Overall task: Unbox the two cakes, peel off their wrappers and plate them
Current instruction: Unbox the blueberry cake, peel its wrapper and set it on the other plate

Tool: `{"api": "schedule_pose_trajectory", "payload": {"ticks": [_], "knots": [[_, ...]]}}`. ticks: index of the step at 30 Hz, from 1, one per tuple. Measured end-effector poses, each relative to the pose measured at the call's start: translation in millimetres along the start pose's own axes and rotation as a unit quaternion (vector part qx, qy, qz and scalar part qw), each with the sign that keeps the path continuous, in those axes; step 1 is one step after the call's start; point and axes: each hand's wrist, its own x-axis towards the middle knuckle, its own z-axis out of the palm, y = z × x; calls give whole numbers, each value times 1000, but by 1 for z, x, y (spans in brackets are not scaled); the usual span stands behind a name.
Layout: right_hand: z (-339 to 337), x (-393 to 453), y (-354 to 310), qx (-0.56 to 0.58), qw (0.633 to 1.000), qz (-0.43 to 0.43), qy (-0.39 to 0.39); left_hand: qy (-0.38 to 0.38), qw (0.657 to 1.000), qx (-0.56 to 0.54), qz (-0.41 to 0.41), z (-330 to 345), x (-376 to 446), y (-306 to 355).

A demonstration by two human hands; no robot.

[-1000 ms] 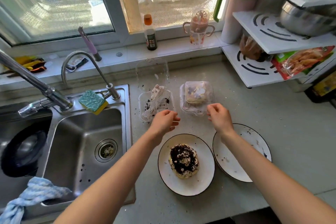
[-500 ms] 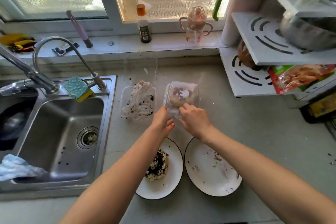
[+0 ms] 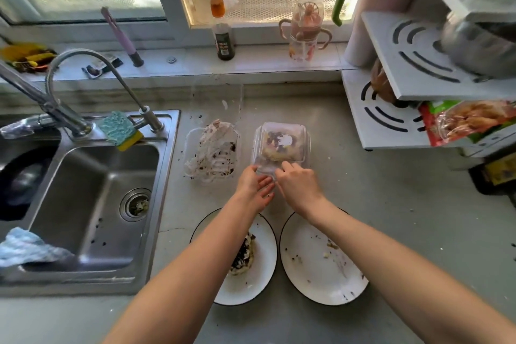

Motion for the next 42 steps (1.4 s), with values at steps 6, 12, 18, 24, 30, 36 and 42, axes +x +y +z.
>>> {"api": "schedule_pose_trajectory", "payload": {"ticks": [6, 12, 18, 24, 30, 36, 42], "knots": [[-1, 3, 0, 5, 1000, -20, -1, -49, 998, -42, 3, -4, 6, -1], [-7, 13, 7, -9, 997, -68, 17, -79, 991, -104, 11, -6, 12, -6], [-18, 20, 14, 39, 995, -79, 46, -88, 986, -135, 42, -3, 16, -9], [-25, 22, 14, 93, 994, -51, 19, -75, 991, -104, 46, 2, 22, -2], [-29, 27, 15, 131, 990, -45, 14, -47, 993, -51, 94, 9, 25, 3], [-27, 28, 18, 130, 991, -39, 15, -12, 992, 8, 126, 15, 36, 4], [-48, 49, 27, 138, 978, 11, 156, 59, 971, 164, 164, 5, 52, 1]]}}
